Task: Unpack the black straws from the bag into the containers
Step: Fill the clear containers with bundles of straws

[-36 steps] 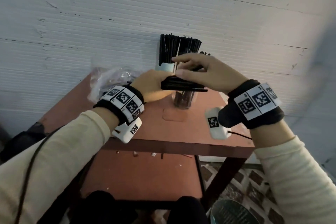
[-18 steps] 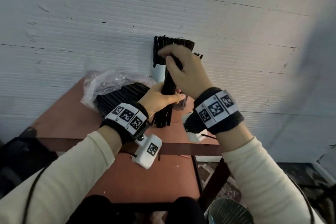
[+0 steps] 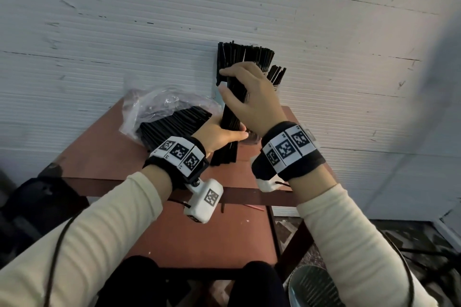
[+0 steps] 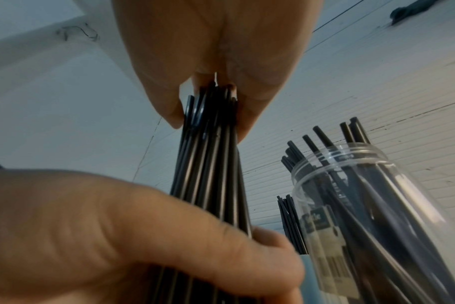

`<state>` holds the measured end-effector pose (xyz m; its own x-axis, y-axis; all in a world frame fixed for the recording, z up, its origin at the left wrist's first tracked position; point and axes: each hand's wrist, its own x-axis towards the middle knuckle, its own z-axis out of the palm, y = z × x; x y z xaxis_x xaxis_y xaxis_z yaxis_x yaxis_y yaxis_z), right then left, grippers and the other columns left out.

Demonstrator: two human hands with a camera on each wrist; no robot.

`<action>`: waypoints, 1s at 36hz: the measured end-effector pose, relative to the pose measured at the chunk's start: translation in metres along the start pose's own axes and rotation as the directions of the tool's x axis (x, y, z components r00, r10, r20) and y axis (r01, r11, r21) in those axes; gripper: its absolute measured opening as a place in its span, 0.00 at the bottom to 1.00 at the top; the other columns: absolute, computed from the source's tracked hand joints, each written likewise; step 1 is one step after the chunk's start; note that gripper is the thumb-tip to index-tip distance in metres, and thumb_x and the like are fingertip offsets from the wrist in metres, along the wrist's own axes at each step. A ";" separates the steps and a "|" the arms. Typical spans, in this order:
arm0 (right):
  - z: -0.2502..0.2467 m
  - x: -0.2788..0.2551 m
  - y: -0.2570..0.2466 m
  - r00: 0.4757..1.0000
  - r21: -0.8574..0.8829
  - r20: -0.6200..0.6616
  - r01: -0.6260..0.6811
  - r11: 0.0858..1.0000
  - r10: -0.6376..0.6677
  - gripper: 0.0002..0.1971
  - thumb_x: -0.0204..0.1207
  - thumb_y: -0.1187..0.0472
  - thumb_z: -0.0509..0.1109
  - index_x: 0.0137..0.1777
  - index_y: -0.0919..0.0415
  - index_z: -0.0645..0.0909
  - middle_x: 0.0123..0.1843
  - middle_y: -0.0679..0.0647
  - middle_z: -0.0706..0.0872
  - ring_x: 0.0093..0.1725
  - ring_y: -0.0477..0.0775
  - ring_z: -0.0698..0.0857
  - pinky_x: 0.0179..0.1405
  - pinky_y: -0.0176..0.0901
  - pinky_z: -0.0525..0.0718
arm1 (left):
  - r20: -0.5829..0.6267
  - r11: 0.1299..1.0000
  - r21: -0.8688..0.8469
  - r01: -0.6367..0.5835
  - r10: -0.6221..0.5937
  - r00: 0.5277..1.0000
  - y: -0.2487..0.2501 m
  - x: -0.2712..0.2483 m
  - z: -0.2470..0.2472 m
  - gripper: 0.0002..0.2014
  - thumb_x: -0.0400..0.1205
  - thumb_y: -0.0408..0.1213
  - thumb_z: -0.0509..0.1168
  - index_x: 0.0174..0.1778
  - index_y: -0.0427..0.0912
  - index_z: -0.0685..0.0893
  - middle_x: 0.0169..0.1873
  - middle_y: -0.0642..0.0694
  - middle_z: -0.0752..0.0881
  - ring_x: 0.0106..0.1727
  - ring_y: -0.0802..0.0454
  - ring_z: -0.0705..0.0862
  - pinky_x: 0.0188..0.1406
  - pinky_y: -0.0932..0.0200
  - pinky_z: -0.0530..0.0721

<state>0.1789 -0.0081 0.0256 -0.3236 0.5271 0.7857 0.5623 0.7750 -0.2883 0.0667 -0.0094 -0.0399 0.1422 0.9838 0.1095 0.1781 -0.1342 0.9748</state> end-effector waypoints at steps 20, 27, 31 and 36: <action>-0.033 -0.009 -0.011 0.925 0.096 0.279 -0.294 0.951 0.258 0.43 0.62 0.42 0.82 0.75 0.52 0.68 0.67 0.51 0.70 0.68 0.46 0.70 0.66 0.38 0.73 | 0.210 0.919 0.330 -0.216 0.151 0.966 0.022 -0.012 -0.027 0.13 0.83 0.50 0.67 0.47 0.42 0.87 0.39 0.48 0.90 0.44 0.56 0.89 0.51 0.61 0.84; -0.032 -0.014 -0.018 0.852 0.224 0.500 -0.304 0.926 0.159 0.12 0.72 0.59 0.79 0.54 0.56 0.86 0.36 0.32 0.83 0.39 0.30 0.82 0.41 0.24 0.76 | 0.450 0.841 0.439 -0.316 0.098 0.888 0.043 -0.022 -0.031 0.08 0.83 0.35 0.69 0.39 0.43 0.80 0.26 0.69 0.84 0.34 0.75 0.82 0.38 0.78 0.76; -0.039 -0.006 -0.018 0.923 0.307 0.350 -0.276 0.911 0.162 0.05 0.72 0.69 0.76 0.40 0.71 0.84 0.33 0.55 0.85 0.31 0.40 0.84 0.32 0.30 0.80 | 0.400 0.870 0.377 -0.320 0.159 0.903 0.046 -0.016 -0.022 0.06 0.80 0.39 0.73 0.39 0.47 0.84 0.30 0.61 0.86 0.35 0.68 0.84 0.41 0.73 0.78; -0.062 0.027 0.004 0.962 0.443 0.132 -0.271 0.854 0.237 0.07 0.73 0.71 0.73 0.35 0.65 0.80 0.27 0.43 0.81 0.29 0.39 0.80 0.29 0.29 0.76 | 0.137 0.905 0.313 -0.287 0.256 0.957 0.059 0.001 -0.013 0.36 0.70 0.51 0.79 0.69 0.52 0.69 0.53 0.58 0.82 0.51 0.69 0.82 0.45 0.72 0.81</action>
<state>0.2197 -0.0123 0.0791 -0.2792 0.7370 0.6155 0.2310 0.6737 -0.7019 0.0643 -0.0151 0.0205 0.3151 0.8907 0.3277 0.4248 -0.4411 0.7905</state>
